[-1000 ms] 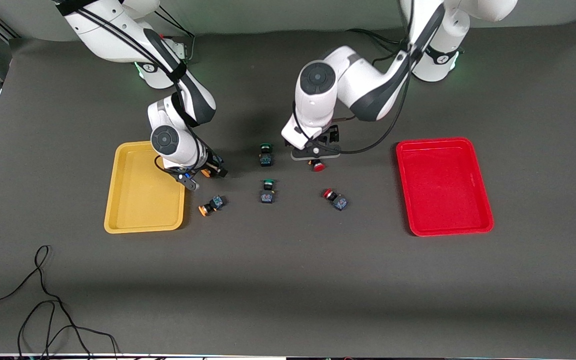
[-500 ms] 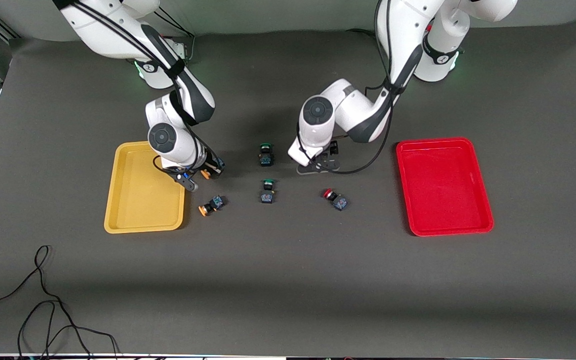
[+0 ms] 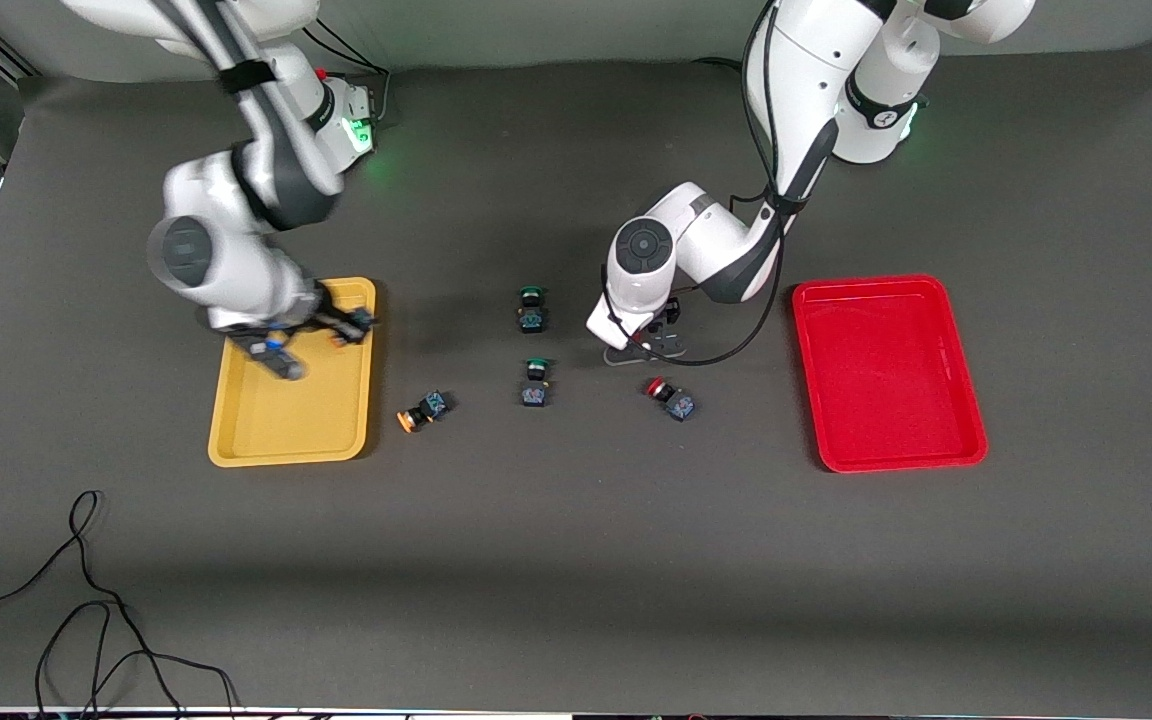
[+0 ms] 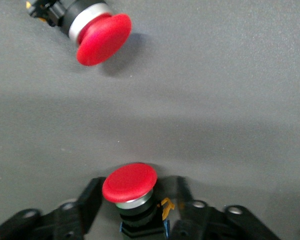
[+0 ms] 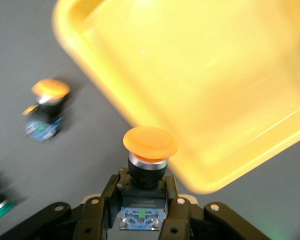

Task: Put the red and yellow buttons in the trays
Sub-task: 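Place the orange button in the yellow tray while the left gripper grasps the red button, then carry the red button to the red tray while the right gripper reaches another orange button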

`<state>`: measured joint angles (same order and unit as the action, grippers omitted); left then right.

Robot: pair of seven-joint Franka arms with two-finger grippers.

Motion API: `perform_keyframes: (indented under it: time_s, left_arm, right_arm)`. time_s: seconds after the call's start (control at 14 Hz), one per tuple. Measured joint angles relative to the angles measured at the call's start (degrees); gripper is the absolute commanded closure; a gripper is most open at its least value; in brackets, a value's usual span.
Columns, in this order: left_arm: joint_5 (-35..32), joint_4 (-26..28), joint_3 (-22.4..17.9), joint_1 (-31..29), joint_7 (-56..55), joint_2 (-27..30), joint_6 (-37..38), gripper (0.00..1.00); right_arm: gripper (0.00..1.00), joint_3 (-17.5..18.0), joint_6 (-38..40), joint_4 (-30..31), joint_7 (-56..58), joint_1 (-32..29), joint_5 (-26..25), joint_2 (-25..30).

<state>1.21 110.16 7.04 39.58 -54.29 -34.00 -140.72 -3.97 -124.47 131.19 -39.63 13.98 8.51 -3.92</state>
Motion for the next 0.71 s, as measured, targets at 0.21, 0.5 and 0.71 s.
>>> perform_keyframes:
  time_s: [0.21,0.5,0.71]
  left_arm:
    - [0.0,-0.2,0.0,-0.6,-0.5,0.0,0.2,1.0]
    - [0.3,-1.7,0.1,-2.8,-0.5,3.0,6.3,1.0]
    - [4.9,-2.5,0.3,-7.1,7.1,11.7,18.3,1.0]
  right_arm:
    - [0.91,-5.4,-1.8,4.3,7.1,-1.0,0.0,-2.1]
    - [0.67,-7.5,-5.2,6.4,10.8,-0.8,0.0,-5.7]
    - [0.0,-8.2,-8.7,6.5,11.7,-0.7,0.0,-8.4]
